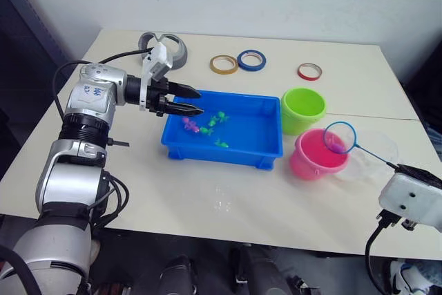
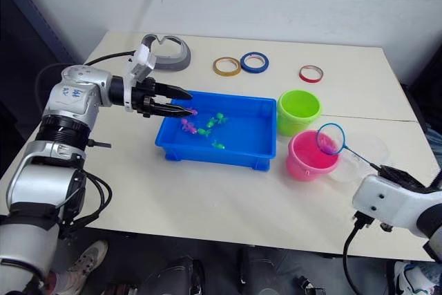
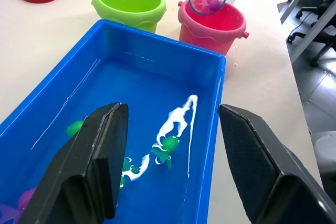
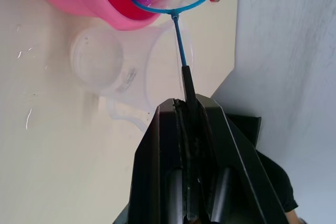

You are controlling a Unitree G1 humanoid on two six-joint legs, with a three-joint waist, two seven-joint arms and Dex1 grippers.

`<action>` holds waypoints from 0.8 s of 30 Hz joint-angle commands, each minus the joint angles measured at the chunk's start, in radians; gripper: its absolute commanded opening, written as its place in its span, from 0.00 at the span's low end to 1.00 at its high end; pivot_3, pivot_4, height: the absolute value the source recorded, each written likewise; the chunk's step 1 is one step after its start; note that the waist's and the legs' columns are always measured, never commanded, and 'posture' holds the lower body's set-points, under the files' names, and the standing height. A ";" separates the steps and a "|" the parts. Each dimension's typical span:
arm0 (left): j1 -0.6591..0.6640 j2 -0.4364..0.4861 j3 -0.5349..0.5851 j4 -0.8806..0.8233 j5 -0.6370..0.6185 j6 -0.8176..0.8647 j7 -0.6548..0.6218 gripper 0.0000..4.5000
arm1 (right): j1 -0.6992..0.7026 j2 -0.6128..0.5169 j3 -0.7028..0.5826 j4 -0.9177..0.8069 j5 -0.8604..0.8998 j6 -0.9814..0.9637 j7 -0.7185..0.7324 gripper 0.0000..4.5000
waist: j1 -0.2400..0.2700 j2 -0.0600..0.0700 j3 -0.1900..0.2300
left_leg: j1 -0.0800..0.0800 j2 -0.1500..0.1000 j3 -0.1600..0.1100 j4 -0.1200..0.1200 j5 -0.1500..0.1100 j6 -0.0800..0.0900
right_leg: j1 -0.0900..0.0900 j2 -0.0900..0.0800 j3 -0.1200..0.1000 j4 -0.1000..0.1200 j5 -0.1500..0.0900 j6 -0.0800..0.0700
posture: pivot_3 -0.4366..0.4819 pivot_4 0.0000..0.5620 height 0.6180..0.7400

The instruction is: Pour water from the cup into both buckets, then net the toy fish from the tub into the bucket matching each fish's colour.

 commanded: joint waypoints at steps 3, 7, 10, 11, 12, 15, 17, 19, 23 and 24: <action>-0.037 -0.001 0.022 0.014 0.007 -0.022 -0.013 0.67 | 0.027 0.089 0.058 -0.080 -0.216 -0.161 -0.062 0.00 | -0.001 0.000 0.000 | 0.000 0.000 0.001 0.000 0.000 0.000 | 0.000 0.000 0.000 0.001 0.000 0.000 | 0.48 0.27 0.61; -0.040 -0.003 0.023 0.019 0.009 -0.024 -0.013 0.67 | 0.019 0.162 0.078 -0.058 -0.323 -0.245 -0.103 0.00 | -0.002 0.000 0.000 | 0.001 0.000 0.001 0.001 0.000 0.000 | 0.000 0.000 0.000 0.001 0.000 0.000 | 0.48 0.27 0.61; -0.038 -0.005 0.023 0.017 0.008 -0.024 -0.011 0.67 | -0.014 0.194 0.081 -0.026 -0.394 -0.303 -0.152 0.00 | -0.005 0.000 0.000 | 0.002 0.000 0.002 0.001 0.000 -0.001 | 0.000 0.000 0.001 0.002 0.000 0.000 | 0.48 0.27 0.61; -0.038 -0.006 0.024 0.016 0.008 -0.023 -0.010 0.67 | -0.024 0.203 0.078 -0.015 -0.421 -0.322 -0.169 0.00 | -0.005 0.000 0.000 | 0.002 0.000 0.003 0.001 0.000 -0.001 | 0.000 0.000 0.001 0.003 0.000 0.000 | 0.48 0.27 0.61; -0.038 -0.007 0.024 0.017 0.008 -0.024 -0.010 0.67 | -0.031 0.215 0.074 -0.006 -0.444 -0.340 -0.188 0.00 | -0.005 0.000 0.000 | 0.003 0.000 0.003 0.001 0.000 -0.001 | 0.000 0.000 0.001 0.003 0.000 -0.001 | 0.48 0.27 0.61; -0.038 -0.008 0.026 0.017 0.007 -0.023 -0.008 0.67 | -0.039 0.245 0.067 0.009 -0.482 -0.391 -0.224 0.00 | -0.004 0.000 0.000 | 0.003 0.000 0.003 0.001 0.000 -0.001 | 0.000 0.000 0.001 0.004 0.000 -0.001 | 0.48 0.27 0.61; -0.038 -0.008 0.027 0.016 0.007 -0.022 -0.008 0.67 | -0.028 0.270 0.064 0.017 -0.515 -0.424 -0.251 0.00 | -0.004 0.000 0.000 | 0.003 0.000 0.003 0.001 0.000 -0.001 | 0.000 0.000 0.001 0.004 -0.001 -0.001 | 0.48 0.27 0.61; -0.038 -0.009 0.027 0.017 0.008 -0.022 -0.008 0.67 | -0.006 0.297 0.055 0.026 -0.533 -0.458 -0.278 0.00 | -0.004 0.000 0.000 | 0.003 0.000 0.003 0.001 0.000 -0.001 | 0.000 0.000 0.001 0.004 -0.001 -0.001 | 0.48 0.27 0.61; -0.042 -0.012 0.027 0.020 0.008 -0.021 -0.007 0.67 | 0.019 0.331 0.032 0.044 -0.589 -0.519 -0.338 0.00 | -0.005 0.000 0.000 | 0.003 0.000 0.004 0.002 0.000 -0.001 | 0.000 0.000 0.002 0.004 -0.001 -0.001 | 0.48 0.27 0.61; -0.041 -0.013 0.026 0.018 0.008 -0.020 -0.008 0.67 | 0.026 0.335 0.031 0.052 -0.603 -0.536 -0.350 0.00 | -0.005 0.000 0.000 | 0.003 0.000 0.004 0.002 0.000 -0.001 | 0.000 0.000 0.002 0.004 -0.001 -0.001 | 0.48 0.27 0.61</action>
